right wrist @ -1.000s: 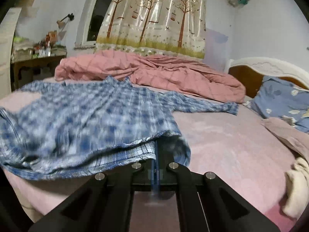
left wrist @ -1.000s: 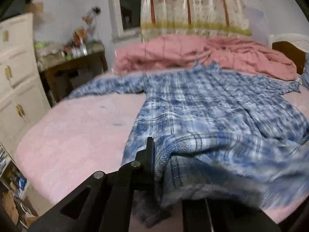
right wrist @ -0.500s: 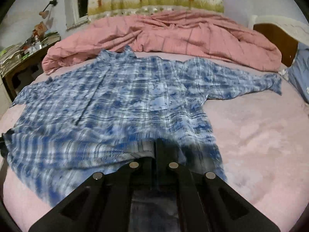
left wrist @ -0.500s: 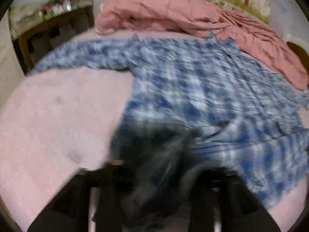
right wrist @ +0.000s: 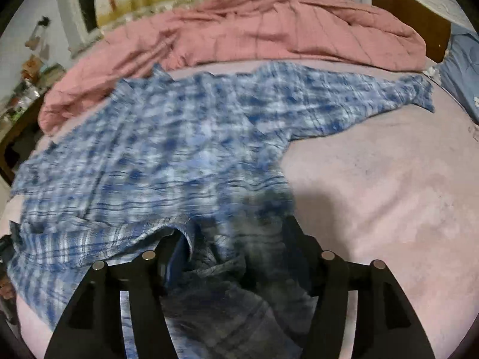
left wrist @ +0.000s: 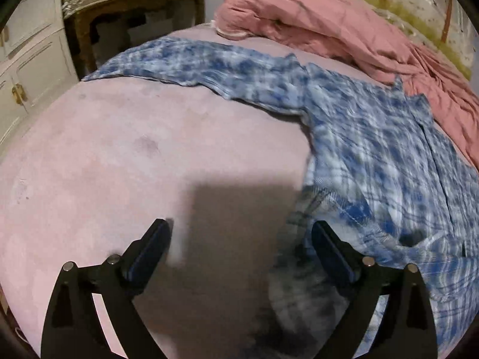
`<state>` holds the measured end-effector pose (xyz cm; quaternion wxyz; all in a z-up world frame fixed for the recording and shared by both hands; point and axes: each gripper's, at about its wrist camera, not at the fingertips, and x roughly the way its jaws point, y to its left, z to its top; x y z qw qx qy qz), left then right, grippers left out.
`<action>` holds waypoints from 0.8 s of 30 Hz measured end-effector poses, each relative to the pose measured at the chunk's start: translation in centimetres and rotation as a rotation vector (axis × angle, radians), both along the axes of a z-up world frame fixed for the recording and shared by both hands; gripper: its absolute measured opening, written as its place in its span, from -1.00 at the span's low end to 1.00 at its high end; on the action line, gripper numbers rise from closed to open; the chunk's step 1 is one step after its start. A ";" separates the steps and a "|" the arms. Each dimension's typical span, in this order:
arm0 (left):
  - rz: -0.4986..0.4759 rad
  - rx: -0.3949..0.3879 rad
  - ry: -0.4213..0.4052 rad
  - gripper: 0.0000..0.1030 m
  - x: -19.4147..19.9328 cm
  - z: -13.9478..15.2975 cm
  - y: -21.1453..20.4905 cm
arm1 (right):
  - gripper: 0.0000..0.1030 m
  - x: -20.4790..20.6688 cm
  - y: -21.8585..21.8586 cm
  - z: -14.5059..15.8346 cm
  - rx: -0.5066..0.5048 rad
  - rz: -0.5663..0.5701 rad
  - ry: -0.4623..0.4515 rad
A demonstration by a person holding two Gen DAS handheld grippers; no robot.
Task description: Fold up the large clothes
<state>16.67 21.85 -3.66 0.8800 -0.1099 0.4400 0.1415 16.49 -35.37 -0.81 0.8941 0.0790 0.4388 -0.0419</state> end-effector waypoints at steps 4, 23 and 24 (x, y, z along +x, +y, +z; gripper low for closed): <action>-0.162 -0.003 -0.026 0.79 -2.2 1.2 -1.9 | 0.26 -0.4 0.4 0.0 0.030 0.083 0.041; -0.734 0.204 0.036 0.63 -4.6 1.3 -24.8 | -0.67 -6.4 7.5 0.5 0.089 0.385 0.193; -0.688 0.181 0.032 0.62 -3.4 1.4 -24.4 | -0.74 -5.4 6.6 0.0 0.073 0.323 0.184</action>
